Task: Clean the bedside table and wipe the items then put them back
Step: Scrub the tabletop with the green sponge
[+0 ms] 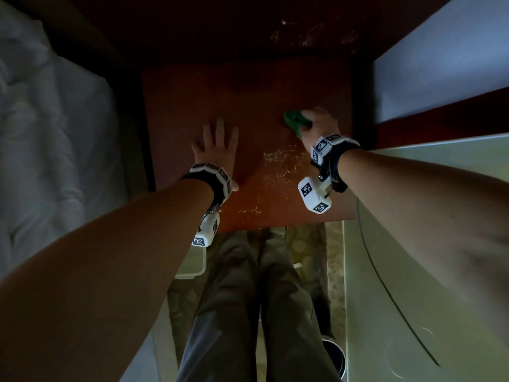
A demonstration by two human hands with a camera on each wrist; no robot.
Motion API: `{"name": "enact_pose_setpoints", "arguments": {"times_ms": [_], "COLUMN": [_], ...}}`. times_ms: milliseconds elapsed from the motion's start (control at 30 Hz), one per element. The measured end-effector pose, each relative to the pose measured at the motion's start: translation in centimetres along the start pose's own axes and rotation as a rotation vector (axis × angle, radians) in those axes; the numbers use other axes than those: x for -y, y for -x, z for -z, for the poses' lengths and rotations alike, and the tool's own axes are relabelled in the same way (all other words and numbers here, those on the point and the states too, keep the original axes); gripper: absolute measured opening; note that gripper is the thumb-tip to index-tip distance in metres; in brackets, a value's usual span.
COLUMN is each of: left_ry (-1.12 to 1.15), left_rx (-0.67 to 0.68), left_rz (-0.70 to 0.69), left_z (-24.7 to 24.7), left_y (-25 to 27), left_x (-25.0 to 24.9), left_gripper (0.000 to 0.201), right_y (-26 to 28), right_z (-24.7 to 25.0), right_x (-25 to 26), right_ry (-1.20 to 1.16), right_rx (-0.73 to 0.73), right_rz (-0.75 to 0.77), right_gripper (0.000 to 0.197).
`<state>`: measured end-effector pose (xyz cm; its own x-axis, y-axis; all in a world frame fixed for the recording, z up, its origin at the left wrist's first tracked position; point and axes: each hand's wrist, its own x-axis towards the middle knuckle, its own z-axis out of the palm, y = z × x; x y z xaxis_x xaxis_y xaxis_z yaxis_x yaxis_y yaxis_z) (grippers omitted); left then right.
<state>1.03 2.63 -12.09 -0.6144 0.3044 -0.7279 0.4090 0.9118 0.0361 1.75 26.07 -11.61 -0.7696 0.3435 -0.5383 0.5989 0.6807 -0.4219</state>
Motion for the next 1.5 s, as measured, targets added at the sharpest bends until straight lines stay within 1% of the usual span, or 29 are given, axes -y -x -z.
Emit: {"name": "enact_pose_setpoints", "arguments": {"times_ms": [67, 133, 200, 267, 433, 533, 567, 633, 700, 767, 833, 867, 900, 933, 1033, 1167, 1267, 1400, 1500], "left_ry": [0.0, 0.0, 0.001, 0.008, -0.008, -0.005, -0.006, -0.007, -0.012, -0.023, -0.037, -0.041, -0.04, -0.037, -0.031, -0.041, -0.037, -0.032, -0.016], "left_rx": [-0.004, 0.006, 0.012, 0.016, 0.004, 0.003, 0.001, -0.028, -0.053, -0.051, -0.047, -0.047, -0.047, -0.047, -0.027, 0.014, 0.009, 0.014, -0.009], "left_rz": [0.005, 0.011, 0.012, 0.017, 0.034, 0.04, 0.049, 0.071, 0.088, 0.093, 0.095, 0.097, 0.099, 0.101, 0.095, 0.085, 0.079, 0.077, 0.079], "left_z": [-0.1, 0.0, 0.1, 0.1, 0.1, -0.1, -0.1, -0.2, -0.2, -0.2, -0.3, -0.4, -0.4, -0.4, -0.3, 0.0, 0.0, 0.1, 0.0], "left_y": [-0.2, -0.2, -0.1, -0.2, -0.4, -0.6, -0.7, -0.9, -1.0, -1.1, -1.2, -1.2, -1.3, -1.3, -1.3, -1.2, -1.2, -1.1, -1.0], "left_x": [-0.1, -0.1, -0.2, -0.3, -0.6, -0.6, -0.7, -1.1, -1.4, -1.6, -1.6, -1.6, -1.6, -1.6, -1.5, -1.3, -1.4, -1.3, -1.3], "left_gripper": [0.149, 0.15, 0.15, 0.149, 0.152, 0.151, 0.147, 0.131, 0.117, 0.113, 0.115, 0.116, 0.117, 0.118, 0.124, 0.142, 0.137, 0.139, 0.133], "right_y": [1.0, 2.1, 3.2, 4.1, 6.5, 7.2, 7.3, 7.4, 7.3, 6.5, 4.9, 4.1, 3.3, 2.6, 1.5, 2.0, 3.6, 6.5, 8.4], "right_z": [-0.5, -1.2, -1.9, -2.5, -4.0, -4.8, -4.9, -4.3, -3.1, -1.7, -0.2, 0.6, 1.4, 2.0, 3.0, 2.6, 1.3, -1.3, -3.2], "right_x": [0.5, 1.1, 1.6, 1.7, 1.1, 0.9, 1.0, 1.1, 0.9, 0.6, -0.4, -1.1, -1.9, -2.6, -3.7, -4.1, -4.2, -4.0, -4.0], "right_ry": [0.044, 0.077, 0.101, 0.18, 0.321, 0.388, 0.416, 0.377, 0.213, 0.07, -0.031, -0.057, -0.04, 0.016, 0.199, 0.233, 0.287, 0.328, 0.306], "right_rx": [0.067, 0.126, 0.188, 0.274, 0.495, 0.597, 0.609, 0.569, 0.431, 0.225, 0.001, -0.084, -0.134, -0.143, -0.07, -0.003, 0.065, 0.15, 0.257], "right_rz": [0.099, 0.175, 0.202, 0.247, 0.39, 0.44, 0.448, 0.408, 0.291, 0.152, -0.004, -0.07, -0.108, -0.113, -0.067, 0.003, 0.111, 0.208, 0.31], "right_gripper": [0.034, 0.037, 0.04, 0.042, 0.039, 0.039, 0.039, 0.034, 0.028, 0.025, 0.025, 0.027, 0.029, 0.029, 0.033, 0.038, 0.038, 0.034, 0.037]}}
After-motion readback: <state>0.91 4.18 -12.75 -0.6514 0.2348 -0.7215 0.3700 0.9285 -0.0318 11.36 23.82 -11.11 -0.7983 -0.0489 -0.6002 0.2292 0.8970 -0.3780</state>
